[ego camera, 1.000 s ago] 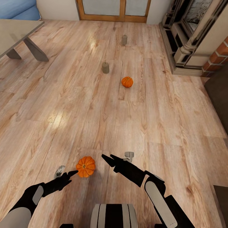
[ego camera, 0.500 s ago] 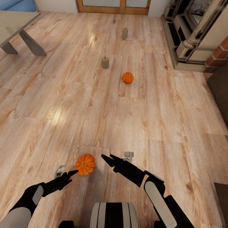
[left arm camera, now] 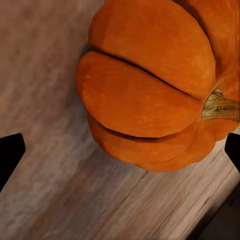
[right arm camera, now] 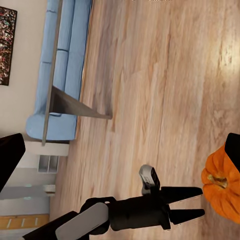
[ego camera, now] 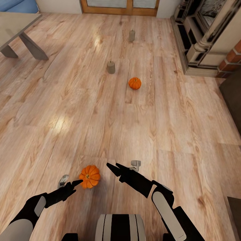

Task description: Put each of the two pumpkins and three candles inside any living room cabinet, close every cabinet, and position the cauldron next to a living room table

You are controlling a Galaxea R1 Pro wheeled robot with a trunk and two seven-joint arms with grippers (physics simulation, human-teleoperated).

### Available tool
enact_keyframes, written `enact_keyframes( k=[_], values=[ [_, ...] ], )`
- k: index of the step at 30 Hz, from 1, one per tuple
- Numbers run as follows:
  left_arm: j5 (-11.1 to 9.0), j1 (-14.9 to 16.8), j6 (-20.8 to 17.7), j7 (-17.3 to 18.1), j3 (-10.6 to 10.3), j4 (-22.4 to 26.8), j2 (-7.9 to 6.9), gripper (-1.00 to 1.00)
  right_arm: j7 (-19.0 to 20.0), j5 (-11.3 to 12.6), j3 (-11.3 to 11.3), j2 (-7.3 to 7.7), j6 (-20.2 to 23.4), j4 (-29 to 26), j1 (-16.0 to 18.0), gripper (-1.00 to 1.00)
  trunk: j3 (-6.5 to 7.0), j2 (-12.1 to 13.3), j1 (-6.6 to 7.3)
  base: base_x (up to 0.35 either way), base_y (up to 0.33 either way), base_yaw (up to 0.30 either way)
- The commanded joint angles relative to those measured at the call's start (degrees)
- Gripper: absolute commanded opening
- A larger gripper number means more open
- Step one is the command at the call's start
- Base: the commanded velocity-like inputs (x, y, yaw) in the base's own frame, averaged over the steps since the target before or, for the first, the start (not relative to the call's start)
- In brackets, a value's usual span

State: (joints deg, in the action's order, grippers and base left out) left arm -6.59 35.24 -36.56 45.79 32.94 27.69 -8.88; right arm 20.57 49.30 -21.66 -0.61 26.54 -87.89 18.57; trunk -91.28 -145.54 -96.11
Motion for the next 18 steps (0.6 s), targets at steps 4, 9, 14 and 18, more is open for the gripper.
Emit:
enact_keyframes(
  k=[4, 9, 14, 18],
  values=[
    [0.0, 0.0, 0.0, 0.0, 0.0, 0.0, 0.00, 1.00, 0.0, 0.0, 0.0, 0.00, 0.0, 0.0, 0.0, 1.00, 0.00, 0.0, 0.00, 0.076, 0.000, 0.000],
    [0.0, 0.0, 0.0, 0.1, 0.0, 0.0, -0.08, 1.00, 0.0, 0.0, 0.0, -0.08, 0.0, 0.0, 0.0, 1.00, 0.00, 0.0, 0.00, 0.008, 0.000, 0.000],
    [0.0, 0.0, 0.1, 0.1, 0.0, 0.0, -0.09, 1.00, 0.0, 0.0, 0.0, -0.02, 0.0, 0.0, 0.0, 1.00, -0.89, -0.1, -0.10, 0.000, 0.000, 0.000],
    [0.0, 0.0, 0.1, 0.1, 0.0, 0.0, -0.09, 1.00, 0.0, 0.0, 0.0, -0.01, 0.0, 0.0, 0.0, 1.00, -1.77, -0.1, -0.21, 0.000, 0.000, 0.000]
  ],
)
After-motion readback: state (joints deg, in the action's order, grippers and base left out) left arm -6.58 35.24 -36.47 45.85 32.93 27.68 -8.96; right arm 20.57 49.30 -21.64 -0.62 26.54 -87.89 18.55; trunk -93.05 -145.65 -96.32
